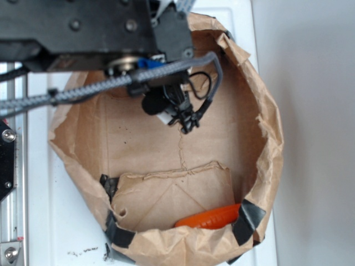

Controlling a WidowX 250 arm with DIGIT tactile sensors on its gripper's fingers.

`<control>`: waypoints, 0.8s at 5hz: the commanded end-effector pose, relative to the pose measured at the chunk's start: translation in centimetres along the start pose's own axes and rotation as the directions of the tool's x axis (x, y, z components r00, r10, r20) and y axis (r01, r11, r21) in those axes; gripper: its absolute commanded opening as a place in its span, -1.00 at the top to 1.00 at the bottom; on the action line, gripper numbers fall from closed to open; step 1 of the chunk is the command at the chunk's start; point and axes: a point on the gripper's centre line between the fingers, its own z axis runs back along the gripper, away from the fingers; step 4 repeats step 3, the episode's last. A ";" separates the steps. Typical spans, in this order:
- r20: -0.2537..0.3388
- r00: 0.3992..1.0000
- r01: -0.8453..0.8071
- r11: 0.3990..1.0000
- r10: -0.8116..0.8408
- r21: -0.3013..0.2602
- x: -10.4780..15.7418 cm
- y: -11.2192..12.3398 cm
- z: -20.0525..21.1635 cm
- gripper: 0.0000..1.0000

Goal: Grab the white paper.

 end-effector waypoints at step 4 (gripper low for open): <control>0.085 0.942 0.327 0.945 -0.325 -0.006 -0.5 -1.9 9.1 1.00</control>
